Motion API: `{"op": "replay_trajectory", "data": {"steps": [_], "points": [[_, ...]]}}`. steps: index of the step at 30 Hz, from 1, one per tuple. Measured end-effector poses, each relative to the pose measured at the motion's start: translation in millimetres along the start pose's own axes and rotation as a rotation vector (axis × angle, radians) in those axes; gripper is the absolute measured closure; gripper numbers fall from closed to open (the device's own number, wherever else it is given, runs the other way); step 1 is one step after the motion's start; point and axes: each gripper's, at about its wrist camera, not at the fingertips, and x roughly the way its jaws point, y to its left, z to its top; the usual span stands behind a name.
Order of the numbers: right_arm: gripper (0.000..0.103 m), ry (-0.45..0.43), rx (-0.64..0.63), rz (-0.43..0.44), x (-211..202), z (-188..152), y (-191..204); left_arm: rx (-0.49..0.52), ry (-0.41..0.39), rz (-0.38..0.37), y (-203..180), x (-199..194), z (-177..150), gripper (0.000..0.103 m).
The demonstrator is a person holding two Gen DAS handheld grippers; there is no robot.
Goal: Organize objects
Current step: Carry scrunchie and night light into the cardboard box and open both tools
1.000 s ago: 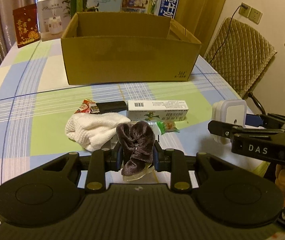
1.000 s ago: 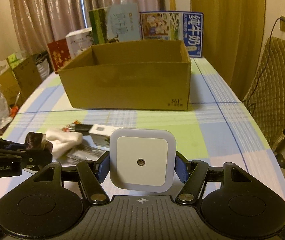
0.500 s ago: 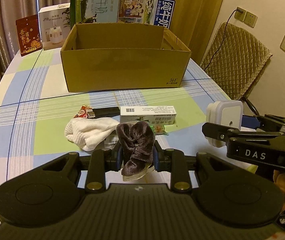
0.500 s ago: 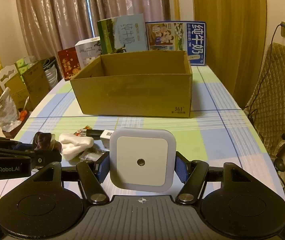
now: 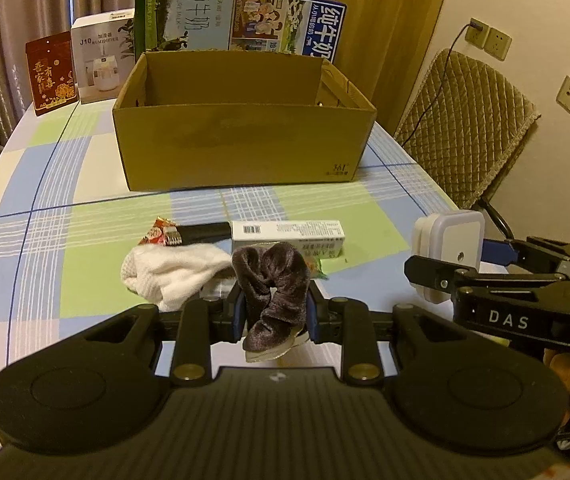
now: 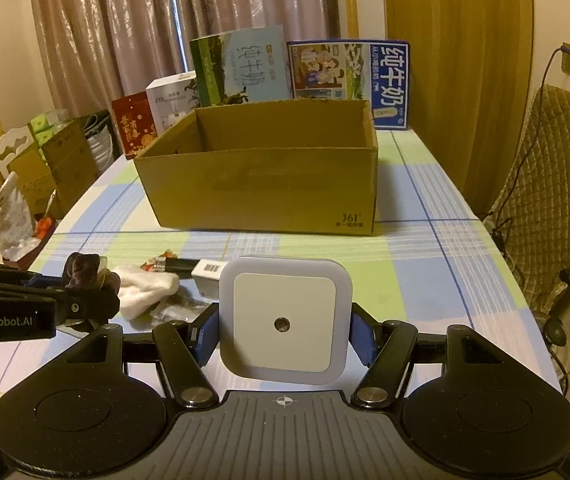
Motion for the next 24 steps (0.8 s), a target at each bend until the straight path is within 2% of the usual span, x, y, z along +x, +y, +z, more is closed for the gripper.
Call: {"op": "replay_trajectory", "data": {"steps": [4,8,16,20,24], "points": [[0.04,-0.022,-0.016,0.012,7,25,-4,-0.002,-0.017,-0.003,10,6,24,0.079],[0.04,-0.059,-0.017,0.042,15,69,-13,0.033,-0.046,-0.003,20,13,65,0.079],[0.04,-0.083,-0.061,0.088,70,184,-37,0.068,-0.102,0.027,49,49,184,0.079],[0.04,-0.03,-0.04,0.104,119,223,-47,0.047,-0.086,0.041,63,85,227,0.079],[0.04,0.058,0.006,0.102,173,233,-58,0.038,-0.043,0.028,69,127,248,0.078]]}}
